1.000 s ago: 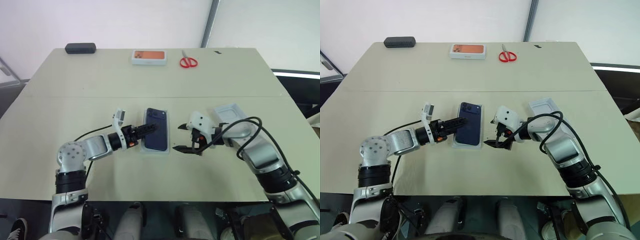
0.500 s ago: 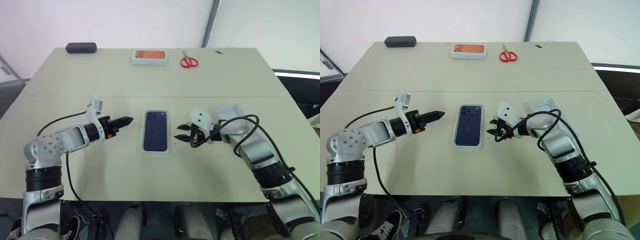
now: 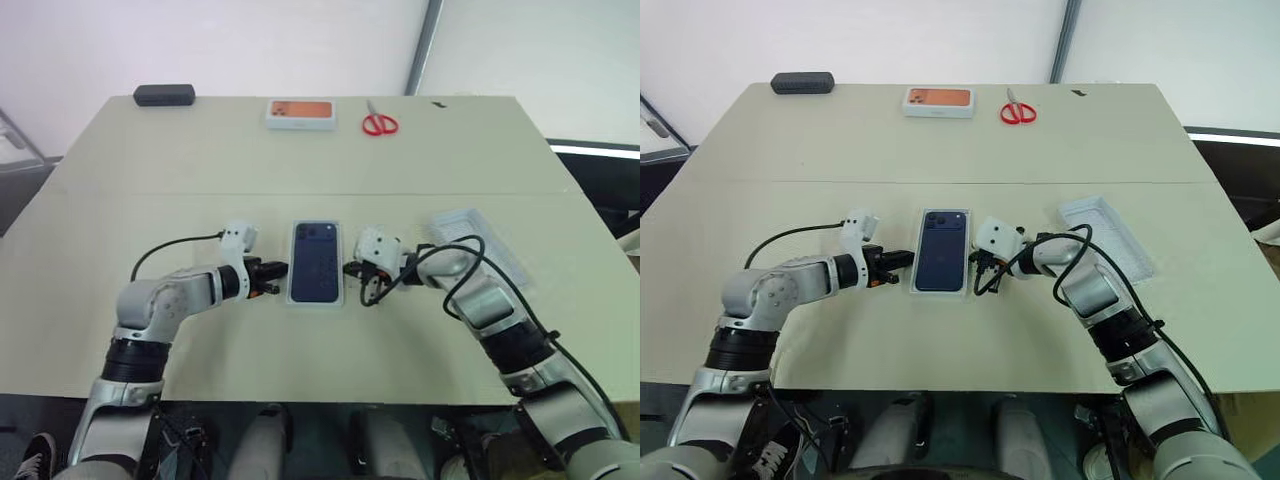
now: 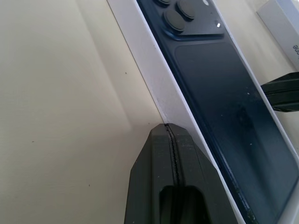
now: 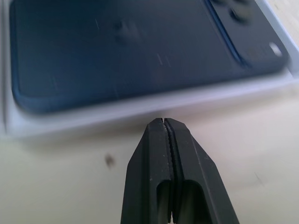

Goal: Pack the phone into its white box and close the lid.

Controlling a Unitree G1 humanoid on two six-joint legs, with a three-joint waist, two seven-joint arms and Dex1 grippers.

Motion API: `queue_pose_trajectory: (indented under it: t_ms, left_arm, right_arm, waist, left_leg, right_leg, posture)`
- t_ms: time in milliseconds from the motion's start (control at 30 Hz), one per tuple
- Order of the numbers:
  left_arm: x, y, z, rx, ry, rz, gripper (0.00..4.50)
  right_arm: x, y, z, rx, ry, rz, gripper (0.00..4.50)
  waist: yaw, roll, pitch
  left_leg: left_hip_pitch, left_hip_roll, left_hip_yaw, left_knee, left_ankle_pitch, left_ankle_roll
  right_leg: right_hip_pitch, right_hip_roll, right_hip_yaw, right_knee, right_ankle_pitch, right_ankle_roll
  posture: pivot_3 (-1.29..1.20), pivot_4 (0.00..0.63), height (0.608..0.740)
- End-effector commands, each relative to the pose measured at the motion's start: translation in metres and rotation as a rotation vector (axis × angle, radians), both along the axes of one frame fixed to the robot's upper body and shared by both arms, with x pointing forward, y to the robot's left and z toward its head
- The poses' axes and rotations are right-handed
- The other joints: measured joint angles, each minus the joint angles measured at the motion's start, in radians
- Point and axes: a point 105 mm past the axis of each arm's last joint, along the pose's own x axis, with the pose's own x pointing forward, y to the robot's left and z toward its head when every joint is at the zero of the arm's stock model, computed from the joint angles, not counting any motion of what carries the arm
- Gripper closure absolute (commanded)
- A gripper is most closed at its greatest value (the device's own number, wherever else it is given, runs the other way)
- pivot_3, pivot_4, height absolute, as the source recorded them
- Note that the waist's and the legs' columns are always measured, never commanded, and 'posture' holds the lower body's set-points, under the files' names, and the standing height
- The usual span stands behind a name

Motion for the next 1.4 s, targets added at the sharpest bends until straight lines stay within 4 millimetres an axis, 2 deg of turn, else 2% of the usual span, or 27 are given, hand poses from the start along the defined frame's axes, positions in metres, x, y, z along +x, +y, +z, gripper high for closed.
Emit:
queue_pose_trajectory:
  t_ms: [33,200,333,433,567,667,800,900,967,1167,1267,1333,1400]
  left_arm:
    - [-0.006,-0.034,0.004,-0.037,-0.014,-0.101,4.5]
    - [-0.008,-0.064,0.003,-0.05,-0.031,-0.164,4.5]
    - [0.0,-0.087,0.004,-0.061,-0.05,-0.199,4.5]
    - [0.01,-0.103,0.011,-0.075,-0.077,-0.218,4.5]
    - [0.011,-0.113,0.014,-0.079,-0.087,-0.26,4.5]
    - [0.011,-0.113,0.012,-0.077,-0.09,-0.264,4.5]
    - [0.008,-0.111,0.009,-0.079,-0.083,-0.263,4.5]
    - [0.011,-0.105,0.006,-0.064,-0.085,-0.233,4.5]
    - [0.013,-0.102,0.008,-0.077,-0.085,-0.216,4.5]
    - [0.024,-0.085,0.013,-0.039,-0.149,-0.159,4.5]
    - [0.028,-0.074,0.027,-0.064,-0.216,-0.124,4.5]
    - [0.031,-0.058,0.044,-0.111,-0.276,-0.072,4.5]
    - [0.029,-0.044,0.057,-0.165,-0.319,-0.061,3.96]
  right_arm:
    - [0.007,-0.008,0.02,0.012,-0.067,-0.013,4.46]
    - [0.004,-0.038,0.018,-0.033,-0.059,-0.06,4.46]
    - [0.001,-0.066,0.015,-0.076,-0.056,-0.123,4.46]
    - [-0.002,-0.078,0.015,-0.098,-0.051,-0.148,4.46]
    - [-0.004,-0.084,0.017,-0.108,-0.06,-0.175,4.46]
    - [-0.01,-0.088,0.014,-0.134,-0.051,-0.171,4.46]
    - [-0.007,-0.086,0.014,-0.139,-0.069,-0.18,4.46]
    - [-0.013,-0.083,0.012,-0.145,-0.039,-0.154,4.46]
    - [-0.01,-0.082,0.016,-0.149,-0.074,-0.163,4.46]
    - [-0.004,-0.096,0.02,-0.19,-0.107,-0.191,4.46]
    - [-0.004,-0.098,0.039,-0.083,-0.12,-0.239,4.46]
    - [-0.004,-0.106,0.065,0.027,-0.156,-0.305,4.46]
    - [-0.008,-0.113,0.079,0.135,-0.126,-0.369,3.92]
  waist:
    - [0.005,0.0,0.0]
    - [0.02,0.0,0.0]
    - [0.02,0.0,0.0]
    - [0.017,0.0,0.0]
    - [0.015,0.0,0.0]
    - [0.016,0.0,0.0]
    - [0.015,0.0,0.0]
    - [0.015,0.0,0.0]
    - [0.015,0.0,0.0]
    - [0.013,0.0,0.0]
    - [0.01,0.0,0.0]
    - [0.01,0.001,0.001]
    - [0.01,0.001,0.001]
  left_leg:
    - [0.0,0.0,0.0,0.0,0.0,0.0]
    - [0.0,-0.002,0.001,0.001,0.0,0.001]
    - [0.0,-0.004,0.002,0.001,0.0,0.001]
    - [0.0,-0.004,0.002,0.001,0.0,0.001]
    - [0.0,-0.003,0.002,0.001,0.0,0.001]
    - [0.0,-0.002,0.002,0.001,0.0,0.001]
    - [0.0,-0.002,0.002,0.001,0.0,0.001]
    - [0.0,-0.002,0.002,0.001,0.0,0.001]
    - [0.0,-0.002,0.002,0.001,0.0,0.001]
    - [0.0,-0.002,0.002,0.001,0.0,0.001]
    - [0.0,-0.002,0.002,0.001,0.0,0.001]
    - [0.0,-0.001,0.002,0.001,0.0,0.001]
    - [0.0,-0.001,0.0,0.001,0.0,0.001]
  right_leg:
    - [0.0,-0.001,0.0,0.0,0.0,0.0]
    - [0.001,-0.002,0.0,-0.001,0.0,0.0]
    - [0.002,-0.003,-0.003,-0.001,-0.001,0.001]
    - [0.002,-0.002,-0.003,-0.001,-0.001,0.001]
    - [0.002,-0.001,-0.003,-0.001,-0.001,0.001]
    - [0.002,0.0,-0.003,-0.001,-0.001,0.002]
    - [0.002,0.0,-0.003,-0.001,-0.001,0.002]
    - [0.002,0.0,-0.003,-0.001,-0.001,0.002]
    - [0.002,0.0,-0.003,-0.001,-0.001,0.002]
    - [0.002,0.0,-0.003,0.0,-0.001,0.002]
    - [0.001,0.001,-0.002,0.0,-0.001,0.002]
    - [0.001,0.0,-0.001,0.0,-0.001,0.001]
    - [0.0,0.001,-0.001,0.001,0.0,0.001]
  posture:
    - [0.0,0.15,0.74]
    - [0.0,0.15,0.74]
    - [0.0,0.15,0.74]
    - [0.0,0.15,0.74]
    - [0.0,0.15,0.74]
    - [0.0,0.15,0.74]
    - [0.0,0.15,0.74]
    - [0.0,0.15,0.74]
    - [0.0,0.15,0.74]
    - [0.0,0.15,0.74]
    - [0.0,0.15,0.74]
    - [0.0,0.15,0.74]
    - [0.0,0.15,0.74]
